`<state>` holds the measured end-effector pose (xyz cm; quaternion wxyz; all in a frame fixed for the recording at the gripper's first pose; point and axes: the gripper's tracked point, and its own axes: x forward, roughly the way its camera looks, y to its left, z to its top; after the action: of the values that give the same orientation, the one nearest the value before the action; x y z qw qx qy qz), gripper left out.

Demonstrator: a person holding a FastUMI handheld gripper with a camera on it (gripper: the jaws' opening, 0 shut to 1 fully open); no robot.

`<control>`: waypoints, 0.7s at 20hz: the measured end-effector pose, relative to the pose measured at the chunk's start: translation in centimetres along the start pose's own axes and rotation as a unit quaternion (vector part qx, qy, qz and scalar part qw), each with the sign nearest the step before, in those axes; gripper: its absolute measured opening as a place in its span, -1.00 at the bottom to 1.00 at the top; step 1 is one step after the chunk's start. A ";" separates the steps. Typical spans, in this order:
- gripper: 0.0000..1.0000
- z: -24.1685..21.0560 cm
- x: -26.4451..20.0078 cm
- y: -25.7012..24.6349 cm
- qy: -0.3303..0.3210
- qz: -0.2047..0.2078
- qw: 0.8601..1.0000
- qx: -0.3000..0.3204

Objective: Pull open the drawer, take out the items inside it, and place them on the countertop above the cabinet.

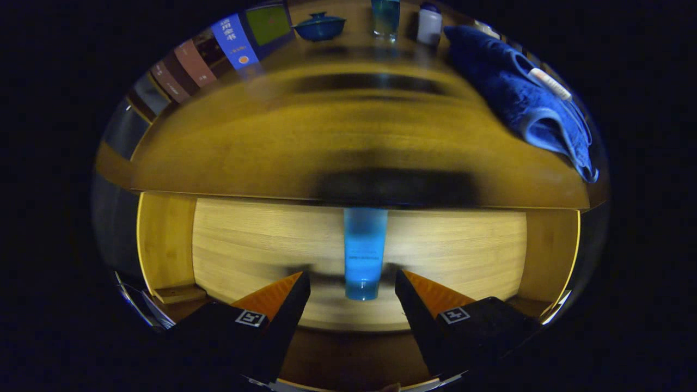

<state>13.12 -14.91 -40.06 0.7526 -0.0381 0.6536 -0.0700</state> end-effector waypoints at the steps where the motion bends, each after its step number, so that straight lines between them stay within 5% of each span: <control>1: 0.93 0.1 0.0 -0.2 0.001 -0.009 1.000 0.004; 9: -0.33 -1.0 0.0 -0.5 0.017 -0.002 1.000 0.022; 14: -0.33 -3.4 -4.6 0.8 0.005 0.038 0.999 0.004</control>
<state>9.15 -13.27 -36.18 0.7516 -0.0099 0.6581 -0.0436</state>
